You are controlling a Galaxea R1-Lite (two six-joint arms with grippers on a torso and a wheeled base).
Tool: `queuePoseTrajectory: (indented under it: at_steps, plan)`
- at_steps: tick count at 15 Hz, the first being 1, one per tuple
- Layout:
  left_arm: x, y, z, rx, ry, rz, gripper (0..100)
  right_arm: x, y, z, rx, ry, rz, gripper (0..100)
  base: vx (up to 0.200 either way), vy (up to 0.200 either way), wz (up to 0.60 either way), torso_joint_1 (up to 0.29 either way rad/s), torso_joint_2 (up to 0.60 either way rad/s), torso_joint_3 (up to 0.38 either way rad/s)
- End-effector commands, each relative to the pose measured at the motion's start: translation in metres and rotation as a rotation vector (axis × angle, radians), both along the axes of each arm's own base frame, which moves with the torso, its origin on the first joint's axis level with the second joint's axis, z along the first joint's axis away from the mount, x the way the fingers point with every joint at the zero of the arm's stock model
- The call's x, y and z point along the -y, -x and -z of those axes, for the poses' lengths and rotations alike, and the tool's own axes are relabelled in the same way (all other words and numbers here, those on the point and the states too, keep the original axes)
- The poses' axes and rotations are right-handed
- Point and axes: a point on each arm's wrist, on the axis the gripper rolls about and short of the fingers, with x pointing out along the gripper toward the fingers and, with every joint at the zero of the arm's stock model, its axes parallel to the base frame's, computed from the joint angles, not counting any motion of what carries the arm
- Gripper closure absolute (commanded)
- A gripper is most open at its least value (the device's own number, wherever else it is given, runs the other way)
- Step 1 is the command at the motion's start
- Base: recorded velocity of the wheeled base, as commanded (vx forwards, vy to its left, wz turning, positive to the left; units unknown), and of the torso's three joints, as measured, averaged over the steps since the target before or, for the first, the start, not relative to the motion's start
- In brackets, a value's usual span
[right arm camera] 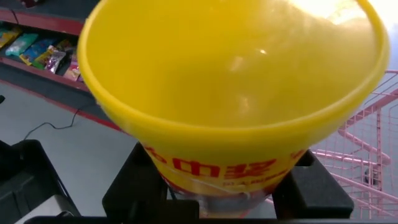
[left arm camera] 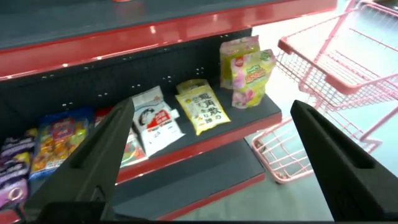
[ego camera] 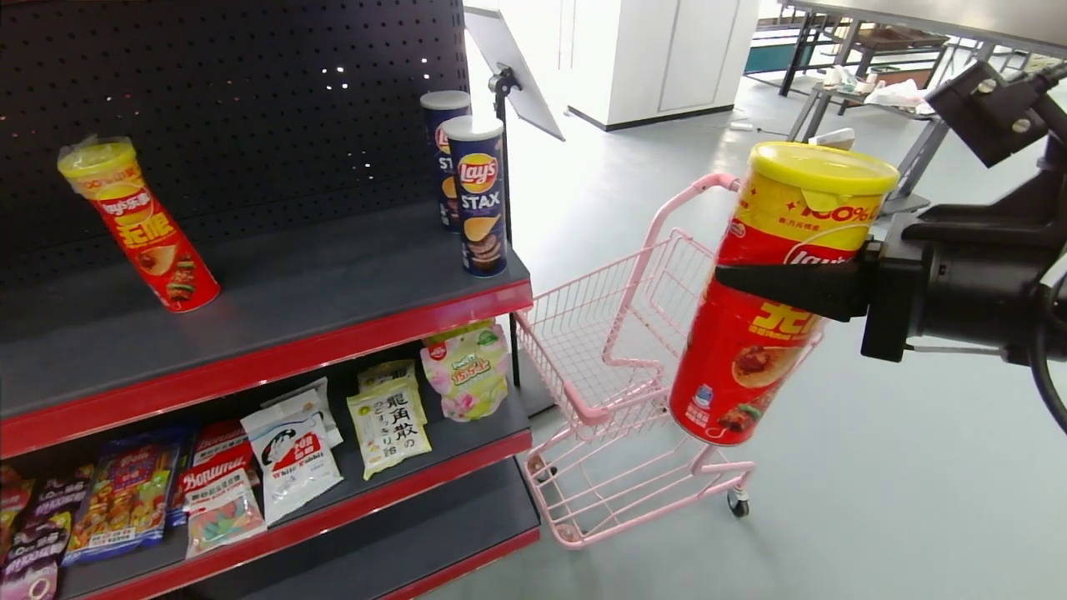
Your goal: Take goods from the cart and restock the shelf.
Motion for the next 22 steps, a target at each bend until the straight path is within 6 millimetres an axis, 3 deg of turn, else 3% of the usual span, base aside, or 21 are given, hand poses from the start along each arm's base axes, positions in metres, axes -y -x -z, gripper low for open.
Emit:
queuePoseTrajectory:
  at_steps: [1, 7, 12, 14, 18, 22]
  plan:
    - [0.0, 0.0, 0.0, -0.001, 0.0, -0.001, 0, 0.0, 0.001, 0.002, -0.001, 0.003, -0.004, 100, 0.0, 0.0, 0.6, 0.007, 0.01, 0.002]
    - [0.0, 0.0, 0.0, -0.001, 0.0, -0.001, 0, 0.001, 0.002, 0.003, 0.005, 0.011, -0.005, 100, 0.0, 0.0, 0.6, 0.006, 0.0, 0.002]
    - [0.0, 0.0, 0.0, -0.001, 0.0, -0.001, 0, 0.009, 0.014, 0.013, 0.032, 0.061, -0.015, 100, 0.0, 0.0, 0.0, 0.0, 0.0, 0.0]
    - [0.0, 0.0, 0.0, -0.001, 0.0, -0.001, 0, 0.009, 0.014, 0.012, 0.039, 0.057, -0.015, 100, 0.0, 0.2, 0.0, 0.005, 0.0, 0.0]
    - [0.0, 0.0, 0.0, -0.001, 0.0, 0.0, 0, 0.023, -0.008, 0.023, 0.124, 0.04, 0.083, 100, 0.0, 0.2, 0.0, 0.005, 0.0, -0.001]
    - [0.0, 0.0, 0.0, -0.001, 0.0, -0.001, 0, 0.025, -0.003, 0.021, 0.168, -0.004, 0.02, 100, 0.0, 0.2, 0.0, 0.001, 0.0, 0.005]
